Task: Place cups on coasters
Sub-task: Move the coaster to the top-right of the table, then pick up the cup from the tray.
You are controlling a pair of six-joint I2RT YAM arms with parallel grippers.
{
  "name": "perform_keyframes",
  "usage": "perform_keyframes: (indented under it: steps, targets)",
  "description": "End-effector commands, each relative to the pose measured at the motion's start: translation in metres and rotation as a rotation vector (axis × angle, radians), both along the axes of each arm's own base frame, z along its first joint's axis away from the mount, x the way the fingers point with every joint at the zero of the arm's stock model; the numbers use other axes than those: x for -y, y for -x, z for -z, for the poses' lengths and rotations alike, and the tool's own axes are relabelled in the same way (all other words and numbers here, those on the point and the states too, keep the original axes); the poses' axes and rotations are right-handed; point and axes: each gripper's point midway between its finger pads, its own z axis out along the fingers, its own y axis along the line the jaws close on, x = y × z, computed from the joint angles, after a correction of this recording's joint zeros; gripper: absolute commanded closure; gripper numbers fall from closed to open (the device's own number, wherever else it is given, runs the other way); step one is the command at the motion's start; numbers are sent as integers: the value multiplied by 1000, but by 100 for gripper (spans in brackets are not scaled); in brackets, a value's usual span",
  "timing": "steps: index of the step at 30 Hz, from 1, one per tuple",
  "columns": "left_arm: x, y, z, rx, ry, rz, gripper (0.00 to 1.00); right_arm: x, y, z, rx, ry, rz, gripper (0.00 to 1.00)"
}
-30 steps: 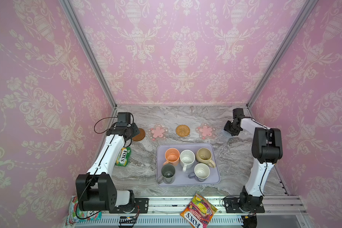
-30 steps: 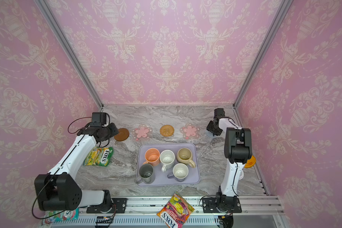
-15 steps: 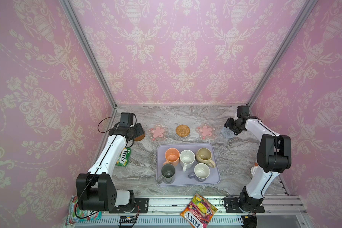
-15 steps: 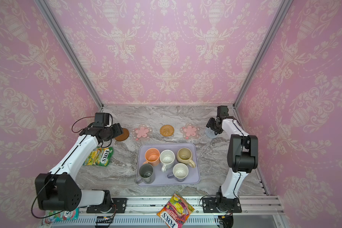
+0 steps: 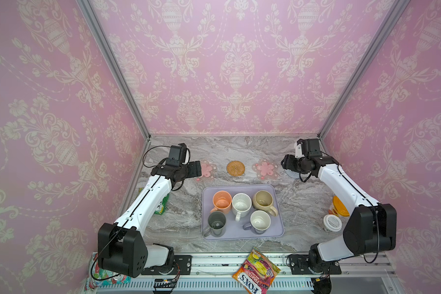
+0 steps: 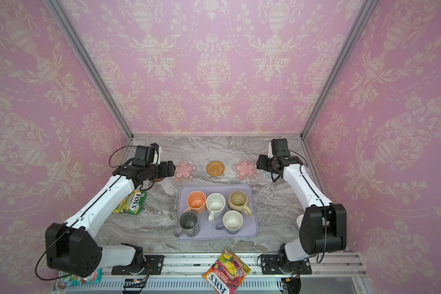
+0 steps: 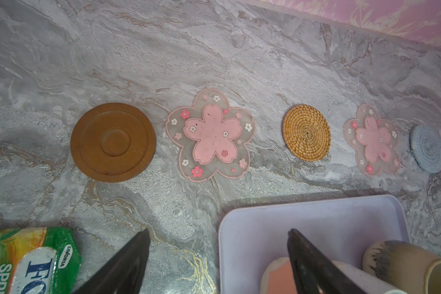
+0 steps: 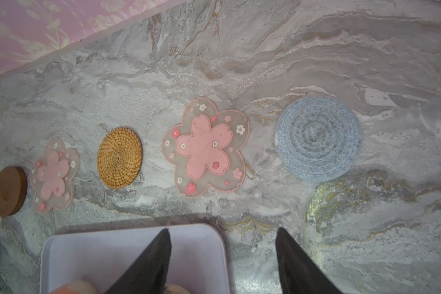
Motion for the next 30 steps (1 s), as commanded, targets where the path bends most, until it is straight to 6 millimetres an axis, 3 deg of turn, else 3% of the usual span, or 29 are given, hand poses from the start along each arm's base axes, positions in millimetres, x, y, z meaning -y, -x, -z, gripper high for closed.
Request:
perform_keyframes:
  steps: [1, 13, 17, 23, 30]
  targets:
    - [1, 7, -11, -9, -63, 46, 13, 2, 32, 5, -34, 56, -24, 32]
    - [-6, 39, -35, 47, 13, -66, 12, -9, 117, -8, -32, 49, -102, 34]
    - [-7, 57, -29, -8, 24, -95, 13, -17, 145, -4, -50, 32, -138, 34]
    - [-4, 86, -11, -78, 6, -76, 14, -30, 180, 19, -95, 1, -178, 36]
    - [-5, 84, -7, -115, -17, -92, 14, -43, 190, 30, -119, 24, -235, 36]
